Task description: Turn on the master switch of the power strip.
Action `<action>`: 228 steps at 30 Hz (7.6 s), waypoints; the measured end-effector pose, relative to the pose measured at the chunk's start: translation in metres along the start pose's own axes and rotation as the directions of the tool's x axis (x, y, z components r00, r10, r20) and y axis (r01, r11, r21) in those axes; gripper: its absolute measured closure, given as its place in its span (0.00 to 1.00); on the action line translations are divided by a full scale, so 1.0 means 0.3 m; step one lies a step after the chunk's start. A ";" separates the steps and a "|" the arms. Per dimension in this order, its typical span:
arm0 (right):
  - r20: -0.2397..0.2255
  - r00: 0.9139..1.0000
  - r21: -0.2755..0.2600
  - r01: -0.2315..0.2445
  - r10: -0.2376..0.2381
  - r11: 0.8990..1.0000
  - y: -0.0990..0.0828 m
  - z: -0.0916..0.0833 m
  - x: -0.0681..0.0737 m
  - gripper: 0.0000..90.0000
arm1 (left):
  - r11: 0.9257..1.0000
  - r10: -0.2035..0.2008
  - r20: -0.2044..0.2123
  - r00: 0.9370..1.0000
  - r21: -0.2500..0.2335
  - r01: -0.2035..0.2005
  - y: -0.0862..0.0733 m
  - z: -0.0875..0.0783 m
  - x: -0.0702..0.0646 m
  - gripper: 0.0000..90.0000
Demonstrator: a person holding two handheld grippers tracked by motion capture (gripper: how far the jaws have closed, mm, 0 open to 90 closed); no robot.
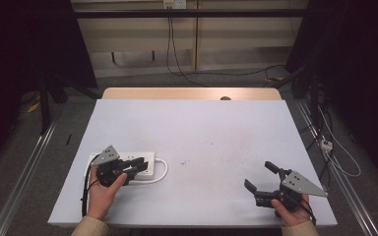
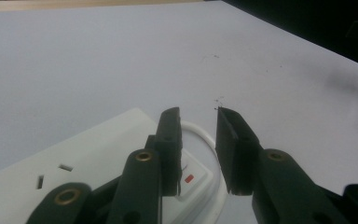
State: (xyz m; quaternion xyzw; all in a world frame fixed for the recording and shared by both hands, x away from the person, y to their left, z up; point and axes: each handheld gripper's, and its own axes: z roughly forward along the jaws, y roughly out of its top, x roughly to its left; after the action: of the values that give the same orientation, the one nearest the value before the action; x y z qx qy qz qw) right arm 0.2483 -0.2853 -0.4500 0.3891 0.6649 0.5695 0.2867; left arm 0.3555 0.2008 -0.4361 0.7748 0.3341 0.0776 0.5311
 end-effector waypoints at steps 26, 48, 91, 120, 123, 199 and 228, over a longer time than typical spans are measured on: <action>-0.003 1.000 -0.001 -0.002 0.002 1.000 -0.001 0.000 -0.001 0.04 | 0.998 0.001 0.009 1.000 0.059 -0.001 0.002 0.022 -0.005 0.90; -0.001 1.000 -0.005 0.005 -0.005 1.000 0.002 -0.003 -0.001 0.04 | 0.994 0.012 -0.020 1.000 0.112 -0.010 0.001 0.037 0.001 1.00; -0.012 1.000 0.001 0.011 -0.011 1.000 0.001 -0.004 -0.002 0.04 | 0.989 0.012 -0.069 0.998 0.146 -0.001 -0.006 0.063 0.007 1.00; -0.014 1.000 0.003 0.011 -0.011 1.000 0.001 -0.005 -0.001 0.04 | 0.988 0.043 -0.069 0.997 0.154 -0.032 -0.005 0.073 -0.001 1.00; -0.014 1.000 0.002 0.011 -0.011 1.000 0.001 -0.005 -0.001 0.04 | 0.987 0.045 -0.067 0.997 0.155 -0.034 -0.005 0.074 -0.001 1.00; -0.025 1.000 -0.003 0.013 -0.013 1.000 0.002 -0.004 0.003 0.04 | 0.992 0.031 -0.061 0.998 0.124 -0.023 -0.006 0.069 0.002 1.00; -0.030 0.999 0.000 0.012 -0.012 1.000 0.001 0.001 0.002 0.04 | 0.996 0.015 -0.041 0.999 0.091 -0.011 0.018 0.048 -0.011 0.73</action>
State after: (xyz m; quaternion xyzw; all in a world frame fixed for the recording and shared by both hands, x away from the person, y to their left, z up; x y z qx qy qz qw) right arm 0.2483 -0.2845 -0.4497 0.3766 0.6716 0.5733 0.2799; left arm 0.3621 0.1865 -0.4365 0.7984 0.3434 0.0820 0.4877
